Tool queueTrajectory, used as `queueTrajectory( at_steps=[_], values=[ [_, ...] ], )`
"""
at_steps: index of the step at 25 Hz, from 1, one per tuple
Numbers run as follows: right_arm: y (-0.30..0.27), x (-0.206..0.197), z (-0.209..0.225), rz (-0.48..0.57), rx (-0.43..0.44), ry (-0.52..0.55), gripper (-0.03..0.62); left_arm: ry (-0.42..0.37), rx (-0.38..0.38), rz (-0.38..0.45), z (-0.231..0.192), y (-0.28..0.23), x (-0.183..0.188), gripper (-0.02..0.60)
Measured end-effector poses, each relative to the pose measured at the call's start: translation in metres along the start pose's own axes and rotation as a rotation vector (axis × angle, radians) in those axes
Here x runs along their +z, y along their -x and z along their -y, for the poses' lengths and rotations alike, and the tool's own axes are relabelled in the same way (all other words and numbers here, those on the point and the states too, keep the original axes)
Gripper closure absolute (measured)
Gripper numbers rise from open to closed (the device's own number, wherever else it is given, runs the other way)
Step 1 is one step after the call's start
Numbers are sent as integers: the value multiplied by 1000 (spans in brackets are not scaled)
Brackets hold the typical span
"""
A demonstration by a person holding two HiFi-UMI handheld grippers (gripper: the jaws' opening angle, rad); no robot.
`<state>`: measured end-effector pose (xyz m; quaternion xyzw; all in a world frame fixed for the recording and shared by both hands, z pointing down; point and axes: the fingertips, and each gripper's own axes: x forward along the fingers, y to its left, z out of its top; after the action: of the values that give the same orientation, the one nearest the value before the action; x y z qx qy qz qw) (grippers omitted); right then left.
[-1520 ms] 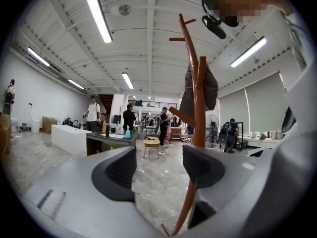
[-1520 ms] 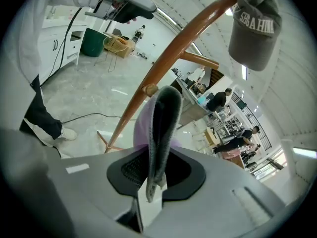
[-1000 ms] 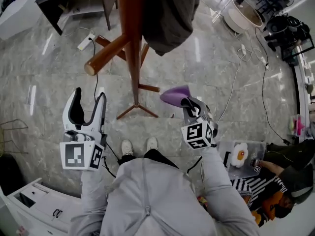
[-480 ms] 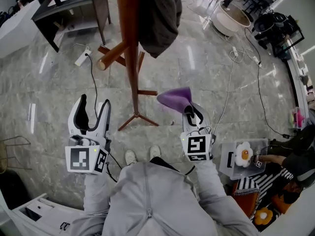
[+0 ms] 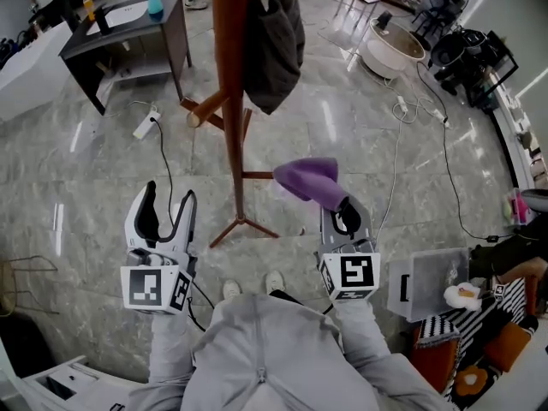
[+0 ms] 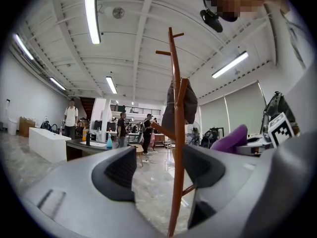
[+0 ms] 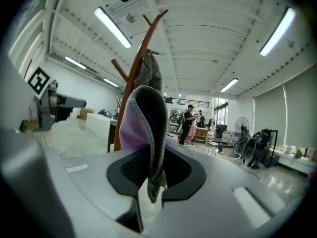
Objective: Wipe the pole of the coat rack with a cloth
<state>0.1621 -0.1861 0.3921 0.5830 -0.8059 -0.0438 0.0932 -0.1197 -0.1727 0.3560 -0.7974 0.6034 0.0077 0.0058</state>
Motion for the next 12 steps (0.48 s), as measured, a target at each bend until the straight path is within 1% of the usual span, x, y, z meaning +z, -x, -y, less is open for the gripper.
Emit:
queueTrajectory(
  at_steps=[1,5,12],
  values=[
    [1,4,0,10,-5,-14,542,0,-1,2,0,1,1,264],
    [2,13,-5,29,-10,25,542,-1,-2,8,-2,4,4,264],
    [5,32,-7,83,-11,-33,542,-2,-6,16,0,10,4,264]
  ],
)
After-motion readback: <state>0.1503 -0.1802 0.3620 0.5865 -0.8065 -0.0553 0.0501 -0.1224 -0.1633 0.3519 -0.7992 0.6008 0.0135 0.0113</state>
